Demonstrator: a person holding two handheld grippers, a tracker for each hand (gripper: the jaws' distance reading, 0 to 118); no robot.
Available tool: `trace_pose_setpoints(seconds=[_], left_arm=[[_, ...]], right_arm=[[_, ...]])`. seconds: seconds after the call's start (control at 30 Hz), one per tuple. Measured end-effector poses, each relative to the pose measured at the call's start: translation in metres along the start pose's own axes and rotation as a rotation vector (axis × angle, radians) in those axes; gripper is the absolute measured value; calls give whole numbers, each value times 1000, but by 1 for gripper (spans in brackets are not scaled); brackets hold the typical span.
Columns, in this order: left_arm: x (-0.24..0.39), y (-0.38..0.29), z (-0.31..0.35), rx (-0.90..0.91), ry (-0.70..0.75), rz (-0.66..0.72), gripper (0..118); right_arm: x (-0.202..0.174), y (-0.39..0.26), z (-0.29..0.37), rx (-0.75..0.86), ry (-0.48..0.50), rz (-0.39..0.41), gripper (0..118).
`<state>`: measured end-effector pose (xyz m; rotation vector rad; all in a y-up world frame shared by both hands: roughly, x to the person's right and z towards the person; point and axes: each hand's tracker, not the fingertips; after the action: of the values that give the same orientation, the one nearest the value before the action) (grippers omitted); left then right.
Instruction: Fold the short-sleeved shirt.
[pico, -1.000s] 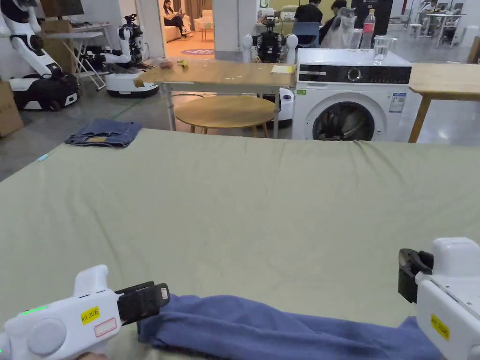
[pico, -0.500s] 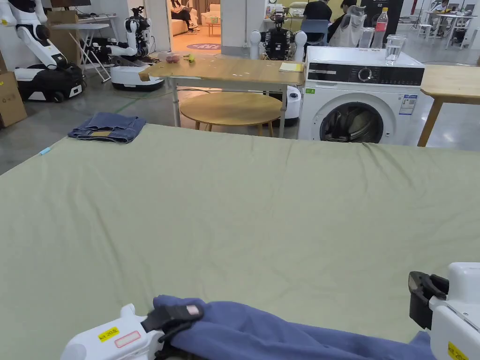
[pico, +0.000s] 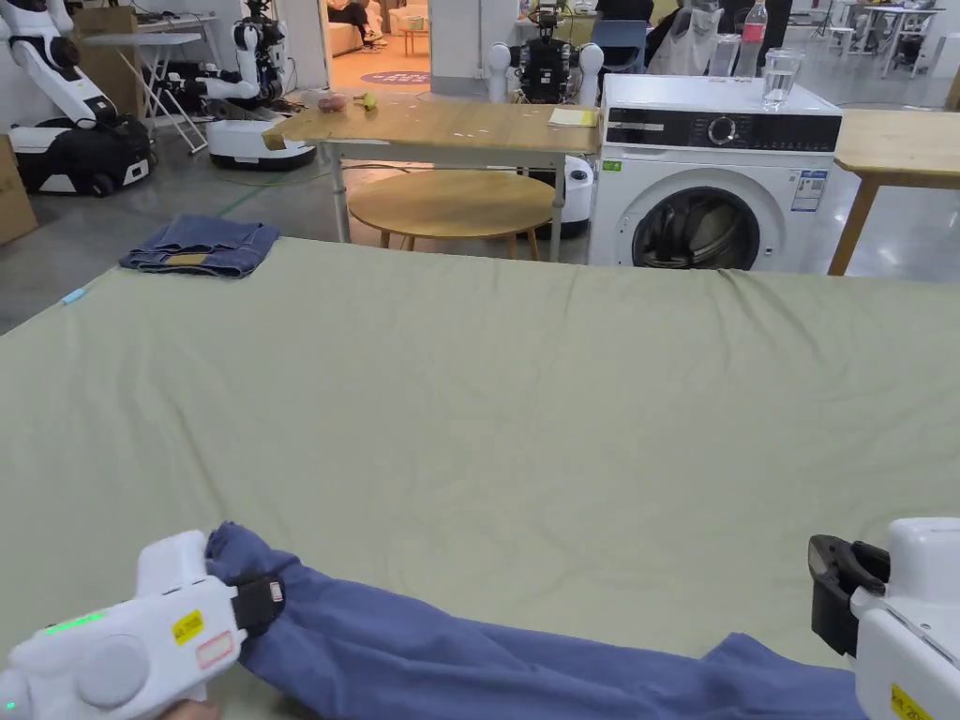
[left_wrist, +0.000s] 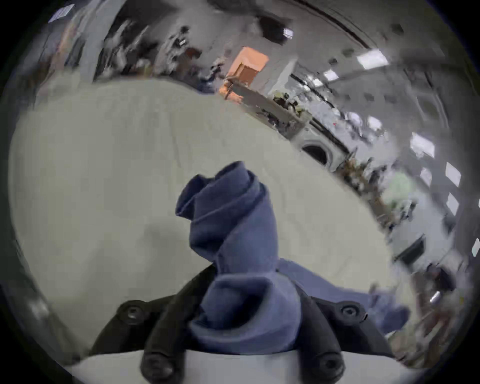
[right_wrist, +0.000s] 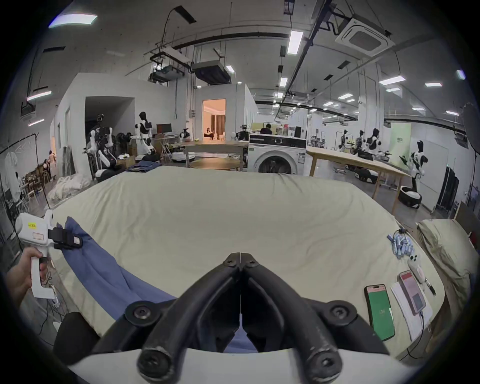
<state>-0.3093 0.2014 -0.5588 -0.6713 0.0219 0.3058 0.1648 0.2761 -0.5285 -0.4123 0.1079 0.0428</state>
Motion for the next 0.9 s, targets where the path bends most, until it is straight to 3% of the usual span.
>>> trace_pose_setpoints(seconds=[0.13, 0.3, 0.43, 0.47, 0.5, 0.53, 0.57, 0.6, 0.7, 0.8, 0.9], left_arm=[[105, -13, 17, 64, 64, -383, 7], [213, -71, -2, 18, 52, -723, 7], [231, -105, -35, -29, 82, -769, 7], [228, -106, -41, -33, 128, -814, 15], [228, -109, -46, -55, 118, -811, 28], [226, -106, -43, -87, 90, -750, 63], [223, -99, -34, -96, 30, -670, 84], [220, -85, -20, -67, -67, -547, 90], [199, -58, 25, -10, -297, -356, 91], [173, -41, 53, 57, -257, -268, 93], [141, -37, 40, 67, -185, -80, 92]], right_arm=[[-6, -1, 3, 10, 9, 5, 0], [-11, -9, 9, 15, 23, 15, 0], [-7, -15, 13, 15, 50, 5, 0], [-6, -16, 14, 12, 54, -2, 0], [-6, -17, 14, 7, 56, -5, 0], [-6, -18, 14, 4, 57, -5, 0], [-5, -18, 14, 2, 57, -5, 0], [-4, -19, 15, 0, 59, -6, 0], [-1, -19, 19, -5, 67, -11, 0], [4, -18, 24, 1, 80, -26, 0], [7, -19, 25, 2, 86, -39, 0]])
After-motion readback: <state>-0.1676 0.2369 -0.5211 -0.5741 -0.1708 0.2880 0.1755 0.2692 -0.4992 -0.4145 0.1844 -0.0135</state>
